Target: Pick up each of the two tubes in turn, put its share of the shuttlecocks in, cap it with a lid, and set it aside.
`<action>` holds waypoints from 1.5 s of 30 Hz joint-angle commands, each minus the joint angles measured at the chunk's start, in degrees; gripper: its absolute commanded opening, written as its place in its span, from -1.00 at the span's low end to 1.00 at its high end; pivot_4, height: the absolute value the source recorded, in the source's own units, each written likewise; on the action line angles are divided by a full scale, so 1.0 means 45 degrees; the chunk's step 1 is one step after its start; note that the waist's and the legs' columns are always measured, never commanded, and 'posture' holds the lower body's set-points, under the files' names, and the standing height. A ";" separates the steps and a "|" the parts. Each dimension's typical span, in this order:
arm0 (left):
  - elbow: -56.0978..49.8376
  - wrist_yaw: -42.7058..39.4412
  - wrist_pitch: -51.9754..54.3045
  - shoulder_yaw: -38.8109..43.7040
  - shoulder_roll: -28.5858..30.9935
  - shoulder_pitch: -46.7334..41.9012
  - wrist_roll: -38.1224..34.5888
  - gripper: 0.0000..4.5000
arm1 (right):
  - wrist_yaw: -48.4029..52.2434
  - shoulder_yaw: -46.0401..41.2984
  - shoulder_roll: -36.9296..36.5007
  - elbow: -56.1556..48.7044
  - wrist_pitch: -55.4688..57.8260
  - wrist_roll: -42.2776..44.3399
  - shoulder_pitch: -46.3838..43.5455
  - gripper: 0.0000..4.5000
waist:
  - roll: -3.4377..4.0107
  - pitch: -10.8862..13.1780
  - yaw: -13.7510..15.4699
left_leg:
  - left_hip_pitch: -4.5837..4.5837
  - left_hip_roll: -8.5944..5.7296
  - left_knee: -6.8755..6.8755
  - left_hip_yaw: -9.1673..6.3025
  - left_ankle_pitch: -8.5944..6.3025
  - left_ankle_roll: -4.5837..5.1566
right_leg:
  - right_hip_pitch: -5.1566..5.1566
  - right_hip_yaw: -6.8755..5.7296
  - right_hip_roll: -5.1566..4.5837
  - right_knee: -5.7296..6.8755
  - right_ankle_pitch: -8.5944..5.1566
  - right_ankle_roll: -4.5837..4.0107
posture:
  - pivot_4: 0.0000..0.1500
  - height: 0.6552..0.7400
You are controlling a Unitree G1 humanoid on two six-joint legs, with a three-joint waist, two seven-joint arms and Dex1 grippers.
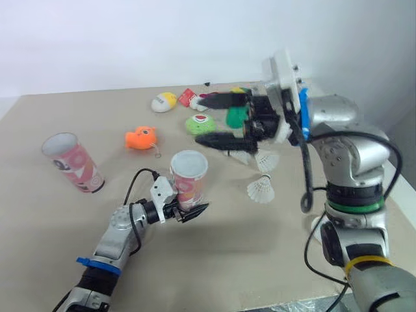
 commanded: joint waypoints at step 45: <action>-0.5494 -0.2330 0.4598 0.3380 0.5707 -0.0636 -0.3726 1.00 | -0.4798 0.2864 0.2694 -0.1892 -0.2990 -0.1749 0.5841 0.76 | -0.0183 0.0162 0.0110 | -0.0201 0.0021 0.0116 -0.0064 -0.0040 -0.0072 | -0.0144 -0.0075 0.0004 0.0079 -0.0061 -0.0007 | 1.00 1.00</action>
